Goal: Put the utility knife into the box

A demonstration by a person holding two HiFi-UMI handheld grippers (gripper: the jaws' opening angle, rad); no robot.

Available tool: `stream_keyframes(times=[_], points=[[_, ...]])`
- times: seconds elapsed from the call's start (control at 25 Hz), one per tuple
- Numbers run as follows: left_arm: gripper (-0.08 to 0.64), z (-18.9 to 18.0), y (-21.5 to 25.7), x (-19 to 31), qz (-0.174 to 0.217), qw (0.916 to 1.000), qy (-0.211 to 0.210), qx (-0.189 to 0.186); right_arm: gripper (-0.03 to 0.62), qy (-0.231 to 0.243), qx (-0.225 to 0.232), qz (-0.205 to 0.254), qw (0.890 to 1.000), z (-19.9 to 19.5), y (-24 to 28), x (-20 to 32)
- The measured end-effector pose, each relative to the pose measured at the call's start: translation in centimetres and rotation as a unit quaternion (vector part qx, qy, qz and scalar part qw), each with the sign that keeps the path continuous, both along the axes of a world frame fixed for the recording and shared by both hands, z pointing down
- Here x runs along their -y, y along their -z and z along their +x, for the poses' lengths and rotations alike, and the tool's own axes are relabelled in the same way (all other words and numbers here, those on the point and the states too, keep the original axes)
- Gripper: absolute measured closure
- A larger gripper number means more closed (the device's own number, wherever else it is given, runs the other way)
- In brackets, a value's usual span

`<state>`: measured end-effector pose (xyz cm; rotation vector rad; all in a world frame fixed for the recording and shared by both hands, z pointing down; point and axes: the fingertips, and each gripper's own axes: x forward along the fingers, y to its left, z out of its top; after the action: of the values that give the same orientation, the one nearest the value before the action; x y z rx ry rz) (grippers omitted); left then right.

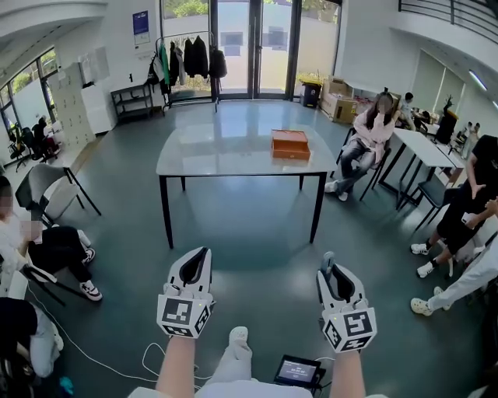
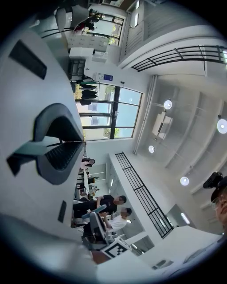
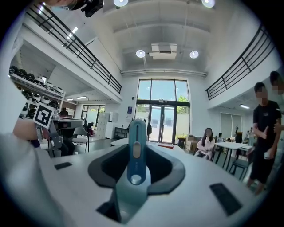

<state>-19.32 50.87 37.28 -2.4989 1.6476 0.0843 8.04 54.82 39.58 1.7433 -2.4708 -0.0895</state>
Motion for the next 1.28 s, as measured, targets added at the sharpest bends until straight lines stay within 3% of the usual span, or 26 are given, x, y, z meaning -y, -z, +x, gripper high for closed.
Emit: stream_keyframes(times=[0.2, 0.84, 1.28], points=[[0.545, -0.6, -0.6, 3.2, 0.001, 1.0000, 0.000, -0.005, 0.460, 0.004, 0.012, 0.000, 1.000, -0.5, -0.4, 3.1], [0.545, -0.3, 1.6, 21.4, 0.017, 0.9989, -0.043, -0.006, 0.459, -0.020, 0.017, 0.012, 1.000, -1.9, 1.9, 19.8], [0.545, -0.5, 0.6, 27.6, 0.008, 0.9982, -0.059, -0.007, 0.459, -0.033, 0.018, 0.000, 0.999, -2.6, 0.7, 25.3]])
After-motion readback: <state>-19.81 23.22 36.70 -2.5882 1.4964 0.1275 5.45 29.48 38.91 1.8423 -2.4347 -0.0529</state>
